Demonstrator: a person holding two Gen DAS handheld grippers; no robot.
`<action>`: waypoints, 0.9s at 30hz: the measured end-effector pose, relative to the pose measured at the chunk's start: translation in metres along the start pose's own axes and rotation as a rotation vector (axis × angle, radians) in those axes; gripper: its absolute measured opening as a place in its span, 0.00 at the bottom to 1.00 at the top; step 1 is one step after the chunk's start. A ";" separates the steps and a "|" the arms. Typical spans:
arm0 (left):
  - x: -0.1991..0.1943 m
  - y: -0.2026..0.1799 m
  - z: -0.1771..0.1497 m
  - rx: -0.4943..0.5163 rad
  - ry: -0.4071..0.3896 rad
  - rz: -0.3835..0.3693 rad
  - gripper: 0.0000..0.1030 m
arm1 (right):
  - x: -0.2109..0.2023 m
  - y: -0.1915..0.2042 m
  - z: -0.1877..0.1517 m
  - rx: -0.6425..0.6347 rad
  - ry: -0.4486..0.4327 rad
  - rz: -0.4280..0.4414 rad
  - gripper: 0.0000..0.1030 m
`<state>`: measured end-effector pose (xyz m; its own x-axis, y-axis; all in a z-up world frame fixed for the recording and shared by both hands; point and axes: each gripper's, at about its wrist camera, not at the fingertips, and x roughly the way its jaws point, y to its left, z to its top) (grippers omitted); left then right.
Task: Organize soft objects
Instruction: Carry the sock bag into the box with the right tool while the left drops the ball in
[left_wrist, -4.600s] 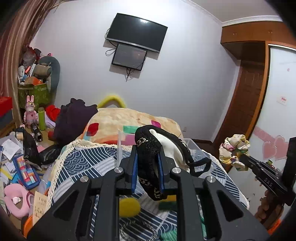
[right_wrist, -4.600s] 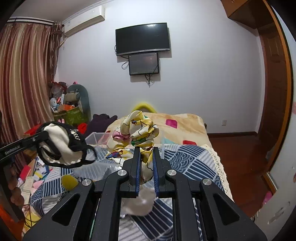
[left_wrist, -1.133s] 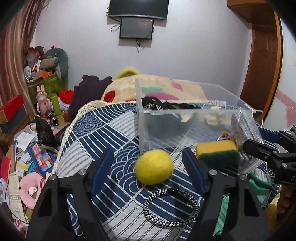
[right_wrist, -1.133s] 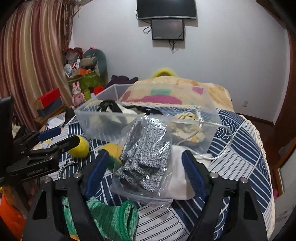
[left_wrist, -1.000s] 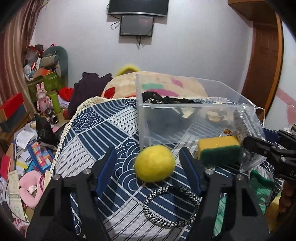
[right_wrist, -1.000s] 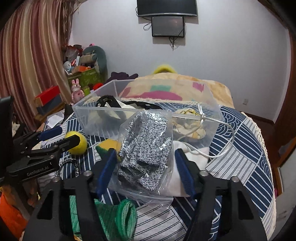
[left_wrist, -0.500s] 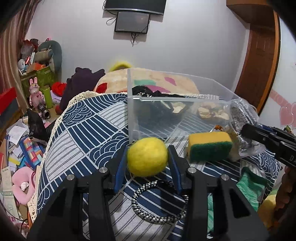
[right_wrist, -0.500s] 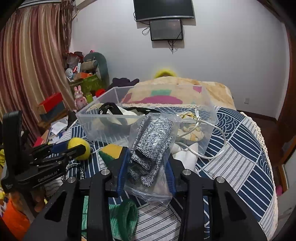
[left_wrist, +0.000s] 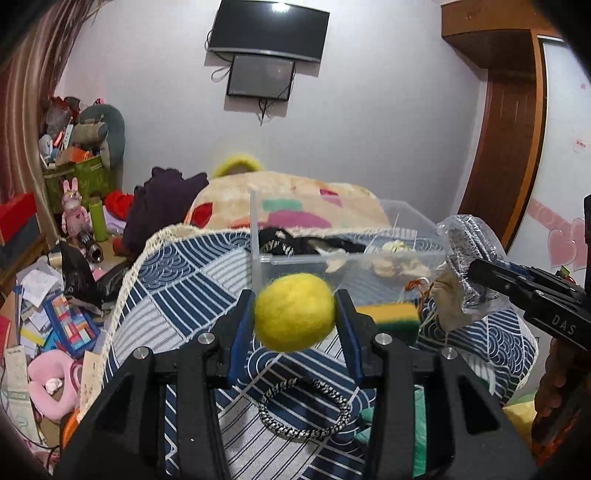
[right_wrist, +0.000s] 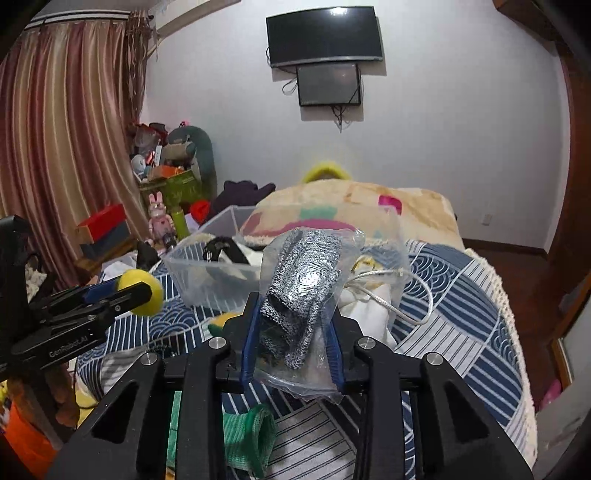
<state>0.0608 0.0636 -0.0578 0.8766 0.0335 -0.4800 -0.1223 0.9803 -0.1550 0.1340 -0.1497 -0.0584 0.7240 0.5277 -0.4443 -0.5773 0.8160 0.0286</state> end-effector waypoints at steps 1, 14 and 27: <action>-0.002 -0.001 0.002 0.003 -0.008 -0.002 0.42 | -0.003 -0.001 0.002 0.000 -0.009 -0.004 0.28; -0.014 -0.019 0.025 0.037 -0.070 -0.030 0.42 | 0.005 -0.011 0.005 0.012 0.013 -0.029 0.28; -0.015 -0.016 0.016 0.017 -0.052 -0.051 0.42 | 0.007 -0.024 -0.027 -0.005 0.156 -0.108 0.44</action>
<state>0.0567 0.0507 -0.0341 0.9046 -0.0071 -0.4262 -0.0694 0.9841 -0.1637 0.1430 -0.1716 -0.0866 0.7147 0.3942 -0.5778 -0.5019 0.8643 -0.0311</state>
